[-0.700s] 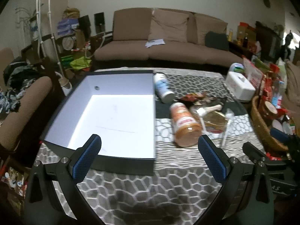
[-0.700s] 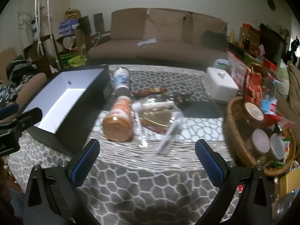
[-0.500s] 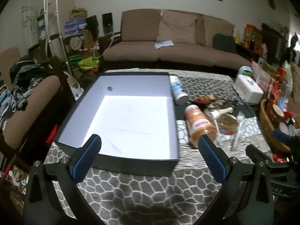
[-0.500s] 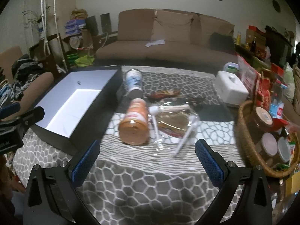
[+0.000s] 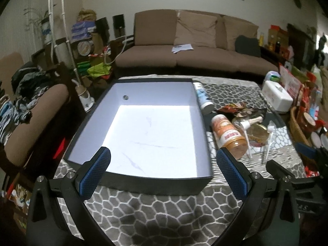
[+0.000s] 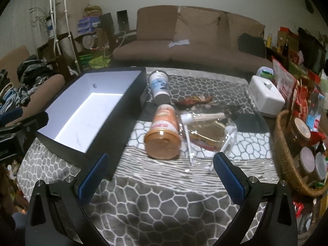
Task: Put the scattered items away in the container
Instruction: 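Move both tools toward the plastic-wrapped white scoops beside the jar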
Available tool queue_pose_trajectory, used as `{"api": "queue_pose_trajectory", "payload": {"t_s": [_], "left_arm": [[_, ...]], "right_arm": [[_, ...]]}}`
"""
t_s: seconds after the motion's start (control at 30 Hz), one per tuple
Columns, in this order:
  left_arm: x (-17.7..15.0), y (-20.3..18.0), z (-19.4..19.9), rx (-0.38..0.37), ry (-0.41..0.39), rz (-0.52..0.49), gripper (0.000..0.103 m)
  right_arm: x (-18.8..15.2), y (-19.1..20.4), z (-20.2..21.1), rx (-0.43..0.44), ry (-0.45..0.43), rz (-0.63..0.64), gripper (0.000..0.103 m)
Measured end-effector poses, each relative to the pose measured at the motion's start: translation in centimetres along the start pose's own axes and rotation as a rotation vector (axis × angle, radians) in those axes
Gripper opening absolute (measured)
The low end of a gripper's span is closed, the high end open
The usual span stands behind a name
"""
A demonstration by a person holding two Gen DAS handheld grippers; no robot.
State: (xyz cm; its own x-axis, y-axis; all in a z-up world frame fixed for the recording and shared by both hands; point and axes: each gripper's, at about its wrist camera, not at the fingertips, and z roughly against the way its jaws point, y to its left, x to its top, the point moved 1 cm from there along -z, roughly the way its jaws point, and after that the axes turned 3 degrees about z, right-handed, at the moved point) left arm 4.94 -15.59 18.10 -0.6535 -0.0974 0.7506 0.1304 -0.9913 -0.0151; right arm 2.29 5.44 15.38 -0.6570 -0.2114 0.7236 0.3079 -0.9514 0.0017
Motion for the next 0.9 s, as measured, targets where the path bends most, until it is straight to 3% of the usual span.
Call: {"api": "queue_pose_trajectory", "payload": {"t_s": [0.47, 0.73, 0.9], "left_arm": [[0.9, -9.1, -3.8, -0.168, 0.017, -0.092, 0.103], [-0.3, -12.9, -5.9, -0.289, 0.046, -0.003, 0.103], [-3.2, -14.2, -6.8, -0.318, 0.064, 0.036, 0.103]], "right_arm": [[-2.1, -11.9, -4.8, -0.006, 0.068, -0.249, 0.103], [-3.2, -15.7, -8.2, 0.035, 0.088, -0.344, 0.103], [-3.0, -15.9, -10.0, 0.069, 0.109, -0.323, 0.095]]}}
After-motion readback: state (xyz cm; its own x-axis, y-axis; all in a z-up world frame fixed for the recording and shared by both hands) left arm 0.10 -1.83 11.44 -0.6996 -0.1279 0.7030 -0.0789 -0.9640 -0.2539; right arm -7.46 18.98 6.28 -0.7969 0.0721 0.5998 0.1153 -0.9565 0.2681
